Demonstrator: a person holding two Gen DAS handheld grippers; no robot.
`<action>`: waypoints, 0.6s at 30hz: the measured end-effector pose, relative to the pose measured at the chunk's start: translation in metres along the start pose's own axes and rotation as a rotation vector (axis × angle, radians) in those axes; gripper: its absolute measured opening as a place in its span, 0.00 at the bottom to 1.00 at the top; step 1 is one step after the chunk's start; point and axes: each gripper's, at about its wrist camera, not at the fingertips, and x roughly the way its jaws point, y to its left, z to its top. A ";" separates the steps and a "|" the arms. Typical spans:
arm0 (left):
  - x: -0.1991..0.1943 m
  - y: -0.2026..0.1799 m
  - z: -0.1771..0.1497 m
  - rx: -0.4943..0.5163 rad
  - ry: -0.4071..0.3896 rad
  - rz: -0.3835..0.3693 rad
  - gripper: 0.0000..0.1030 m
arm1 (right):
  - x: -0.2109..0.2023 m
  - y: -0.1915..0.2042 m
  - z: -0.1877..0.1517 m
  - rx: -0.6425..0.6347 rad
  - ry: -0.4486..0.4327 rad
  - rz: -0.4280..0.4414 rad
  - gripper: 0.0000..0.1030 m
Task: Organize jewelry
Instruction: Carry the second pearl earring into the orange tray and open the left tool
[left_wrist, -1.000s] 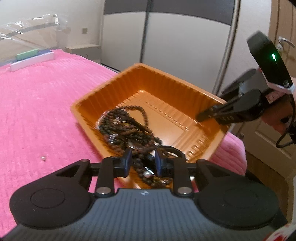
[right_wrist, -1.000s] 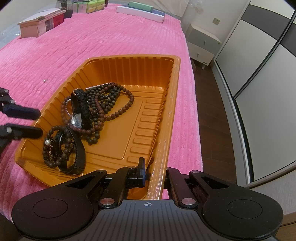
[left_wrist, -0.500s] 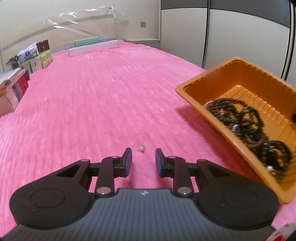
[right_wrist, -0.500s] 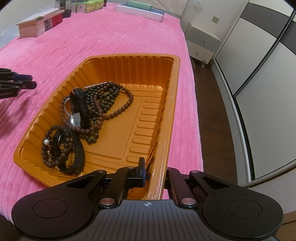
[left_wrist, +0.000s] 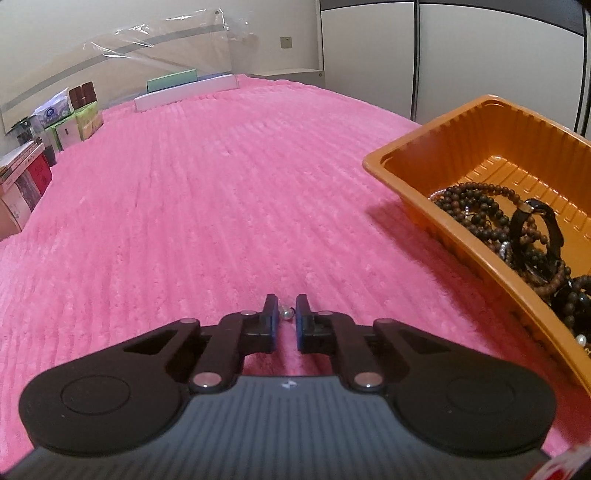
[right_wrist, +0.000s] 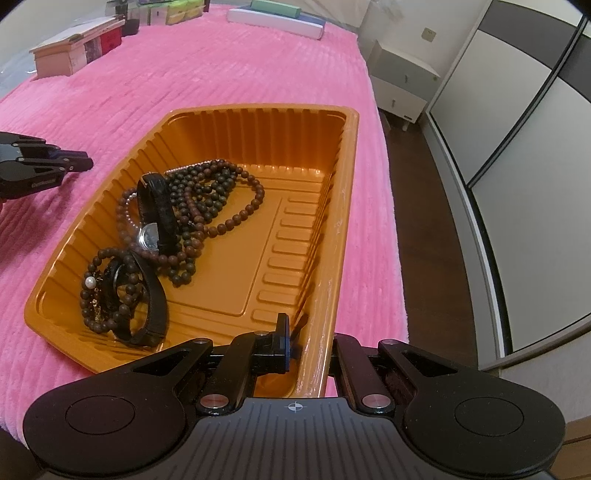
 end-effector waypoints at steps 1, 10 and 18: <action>-0.003 0.000 0.000 -0.003 -0.004 0.000 0.08 | 0.000 0.000 0.000 0.000 0.000 0.000 0.04; -0.056 -0.014 0.007 -0.004 -0.080 -0.065 0.08 | -0.001 0.000 0.000 -0.003 -0.005 -0.002 0.04; -0.098 -0.064 0.018 0.058 -0.141 -0.245 0.08 | -0.003 0.001 0.000 -0.004 -0.008 -0.002 0.04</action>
